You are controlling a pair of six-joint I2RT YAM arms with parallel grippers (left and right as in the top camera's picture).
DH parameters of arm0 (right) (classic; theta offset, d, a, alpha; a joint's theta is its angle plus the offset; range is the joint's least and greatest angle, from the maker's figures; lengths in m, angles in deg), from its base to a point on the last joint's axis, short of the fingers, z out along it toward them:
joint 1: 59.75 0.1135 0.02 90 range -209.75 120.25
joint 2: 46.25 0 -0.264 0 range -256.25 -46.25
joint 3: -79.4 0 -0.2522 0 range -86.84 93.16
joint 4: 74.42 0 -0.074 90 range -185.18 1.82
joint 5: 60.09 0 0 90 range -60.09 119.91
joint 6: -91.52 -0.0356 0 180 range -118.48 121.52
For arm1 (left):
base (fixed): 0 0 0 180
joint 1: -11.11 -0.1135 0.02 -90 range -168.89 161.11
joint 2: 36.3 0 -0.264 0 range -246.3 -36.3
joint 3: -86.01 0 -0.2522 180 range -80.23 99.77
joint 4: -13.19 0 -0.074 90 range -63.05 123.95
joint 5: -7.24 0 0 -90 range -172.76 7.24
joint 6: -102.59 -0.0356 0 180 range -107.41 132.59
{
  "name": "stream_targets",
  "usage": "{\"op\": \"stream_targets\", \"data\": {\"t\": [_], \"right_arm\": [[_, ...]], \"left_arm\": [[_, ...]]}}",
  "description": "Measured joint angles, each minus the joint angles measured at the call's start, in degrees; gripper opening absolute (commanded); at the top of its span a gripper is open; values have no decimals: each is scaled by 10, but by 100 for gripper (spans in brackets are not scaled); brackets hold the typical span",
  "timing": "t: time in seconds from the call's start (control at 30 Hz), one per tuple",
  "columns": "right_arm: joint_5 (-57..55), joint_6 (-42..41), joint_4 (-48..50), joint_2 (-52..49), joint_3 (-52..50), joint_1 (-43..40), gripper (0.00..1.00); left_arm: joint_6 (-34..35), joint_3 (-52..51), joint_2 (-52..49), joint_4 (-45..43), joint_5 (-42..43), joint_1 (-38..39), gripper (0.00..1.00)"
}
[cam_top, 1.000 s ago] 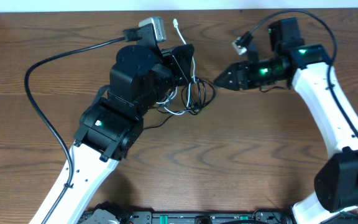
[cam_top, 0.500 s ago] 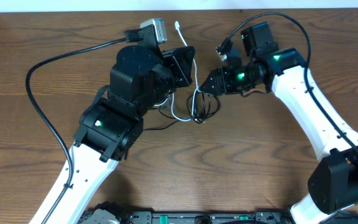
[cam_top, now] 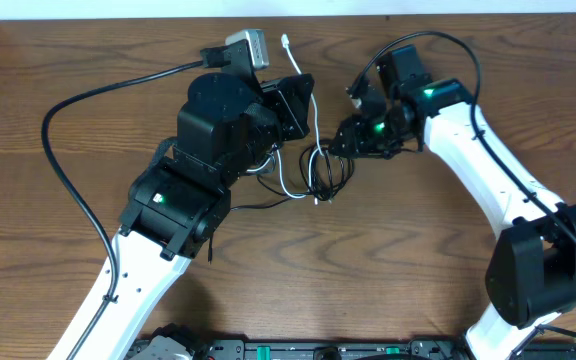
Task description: Untangle cables
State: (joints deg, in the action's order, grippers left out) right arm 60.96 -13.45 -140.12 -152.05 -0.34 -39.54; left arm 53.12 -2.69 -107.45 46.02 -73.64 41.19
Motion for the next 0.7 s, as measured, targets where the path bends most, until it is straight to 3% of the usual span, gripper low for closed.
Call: {"op": "stream_targets", "data": {"t": [0.4,0.53,0.7], "right_arm": [[49,70,-42,24,-1,-31,51],[42,72,-10,24,-21,-4,49],[-22,12,71,24,-90,22,41]], "left_arm": [[2,0,0,-47,0,0,7],[2,0,0,-56,0,0,7],[4,0,2,-74,2,-10,7]]}}
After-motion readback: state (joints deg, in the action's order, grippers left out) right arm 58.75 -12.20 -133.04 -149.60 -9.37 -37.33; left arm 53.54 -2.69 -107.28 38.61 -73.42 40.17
